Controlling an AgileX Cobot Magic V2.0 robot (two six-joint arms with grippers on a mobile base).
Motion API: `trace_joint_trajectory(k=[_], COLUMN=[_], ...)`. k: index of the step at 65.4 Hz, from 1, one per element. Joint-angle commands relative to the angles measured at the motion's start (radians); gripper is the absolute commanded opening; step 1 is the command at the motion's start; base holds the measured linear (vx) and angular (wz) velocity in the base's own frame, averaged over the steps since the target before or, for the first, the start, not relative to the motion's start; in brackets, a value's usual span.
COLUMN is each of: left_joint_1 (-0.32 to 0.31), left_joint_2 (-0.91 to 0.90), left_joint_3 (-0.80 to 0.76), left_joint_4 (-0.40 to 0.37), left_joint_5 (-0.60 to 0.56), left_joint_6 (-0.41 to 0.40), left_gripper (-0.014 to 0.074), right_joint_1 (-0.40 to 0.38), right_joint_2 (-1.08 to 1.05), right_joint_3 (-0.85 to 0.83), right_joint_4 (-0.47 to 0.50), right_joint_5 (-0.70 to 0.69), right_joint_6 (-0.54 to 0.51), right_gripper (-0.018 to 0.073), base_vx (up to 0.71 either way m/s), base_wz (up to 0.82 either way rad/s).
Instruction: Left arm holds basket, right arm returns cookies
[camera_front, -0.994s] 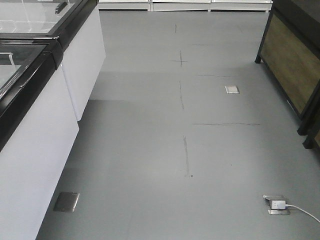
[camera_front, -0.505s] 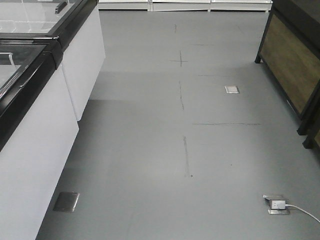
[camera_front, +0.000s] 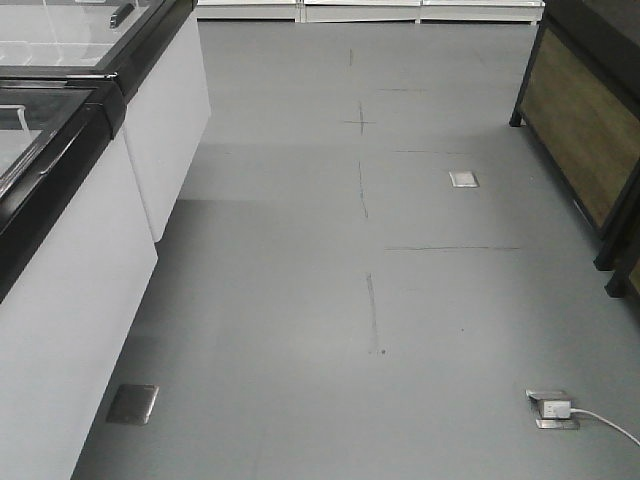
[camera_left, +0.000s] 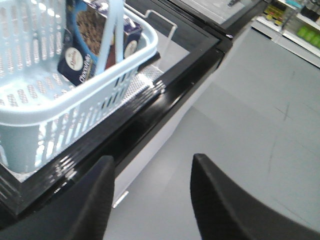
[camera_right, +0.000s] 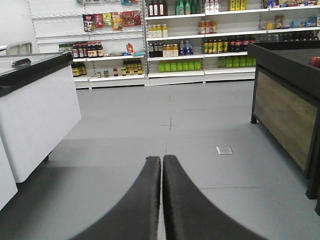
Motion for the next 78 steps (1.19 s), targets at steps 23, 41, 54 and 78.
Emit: trace_joint_trajectory(k=[23, 41, 54, 78], left_joint_1=[0.207, 0.471, 0.726, 0.985], left_joint_2=[0.195, 0.361, 0.448, 0.548], left_joint_3=[-0.310, -0.474, -0.513, -0.513], left_joint_4=[-0.069, -0.453, -0.746, -1.274], left_joint_5=[0.076, 0.105, 0.153, 0.110], left_joint_6=[0.054, 0.411, 0.523, 0.909], left_gripper=[0.0346, 0.0344, 0.0344, 0.0273], right_joint_1=[-0.002, -0.002, -0.002, -0.002], right_joint_2=[-0.010, -0.010, -0.010, -0.010], right_joint_3=[-0.001, -0.001, -0.001, -0.001], right_joint_4=[-0.010, -0.010, -0.010, -0.010], right_joint_5=[-0.077, -0.077, -0.077, -0.077], right_joint_6=[-0.002, -0.002, -0.002, -0.002], right_gripper=[-0.0009, -0.0009, -0.0009, -0.0009], base_vx=[0.00, 0.00, 0.00, 0.00], base_wz=[0.00, 0.00, 0.00, 0.00])
